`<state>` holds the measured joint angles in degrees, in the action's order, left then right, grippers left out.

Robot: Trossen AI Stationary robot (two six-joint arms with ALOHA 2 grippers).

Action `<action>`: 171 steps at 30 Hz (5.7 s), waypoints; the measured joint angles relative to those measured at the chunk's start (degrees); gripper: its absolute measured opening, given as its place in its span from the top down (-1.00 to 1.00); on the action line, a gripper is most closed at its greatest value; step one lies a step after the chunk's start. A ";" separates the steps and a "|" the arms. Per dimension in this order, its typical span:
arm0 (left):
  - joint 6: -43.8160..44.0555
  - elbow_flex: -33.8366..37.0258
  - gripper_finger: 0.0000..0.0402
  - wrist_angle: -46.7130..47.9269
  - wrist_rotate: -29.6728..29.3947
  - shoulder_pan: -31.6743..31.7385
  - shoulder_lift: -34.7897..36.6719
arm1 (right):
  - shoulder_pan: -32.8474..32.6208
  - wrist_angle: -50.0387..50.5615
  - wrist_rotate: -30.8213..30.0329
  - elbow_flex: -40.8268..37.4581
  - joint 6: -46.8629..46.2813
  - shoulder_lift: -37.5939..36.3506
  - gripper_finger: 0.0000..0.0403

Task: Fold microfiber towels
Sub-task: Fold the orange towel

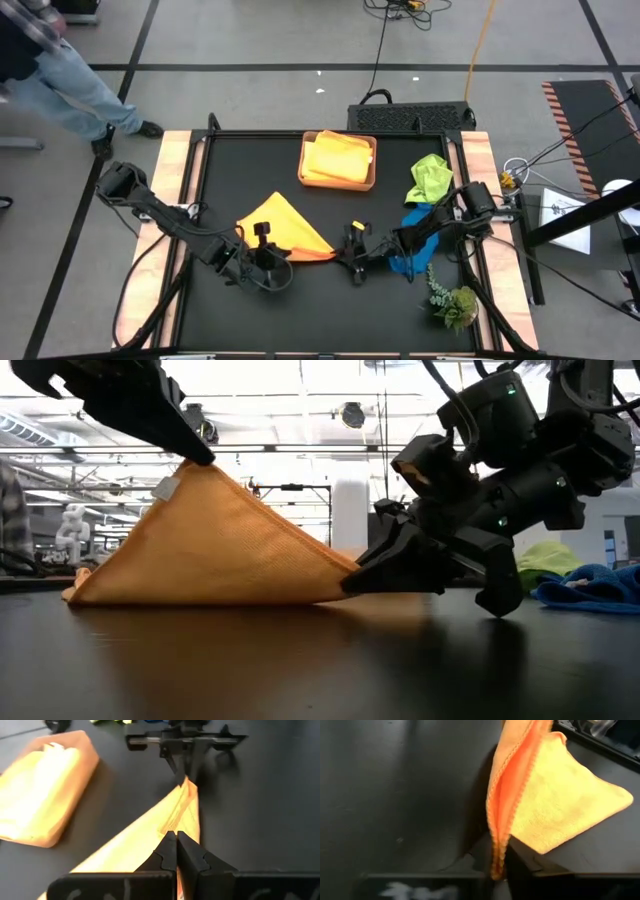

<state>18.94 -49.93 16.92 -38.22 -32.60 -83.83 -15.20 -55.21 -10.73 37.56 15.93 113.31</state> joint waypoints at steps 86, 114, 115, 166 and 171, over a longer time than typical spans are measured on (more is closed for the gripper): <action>30.71 17.42 1.00 12.59 -5.48 -5.25 4.46 | 14.89 0.73 -1.26 7.51 -9.22 -3.40 0.69; 27.55 18.25 1.00 8.86 -1.99 -3.04 4.31 | 12.51 21.28 13.87 16.92 -8.74 -3.35 0.68; 26.79 18.25 1.00 8.21 -1.97 -2.83 4.31 | 12.61 22.38 13.82 17.39 -8.36 -3.35 0.68; 6.66 18.27 1.00 -5.15 5.35 -0.48 4.28 | 18.95 27.09 16.73 21.54 -21.65 -2.72 0.42; 6.84 18.27 0.99 -5.23 5.35 -0.48 4.28 | 23.41 26.03 24.37 25.68 -26.60 3.46 0.16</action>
<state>25.78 -31.66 11.69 -32.86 -33.08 -79.55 8.21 -29.18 13.64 63.24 -10.67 116.76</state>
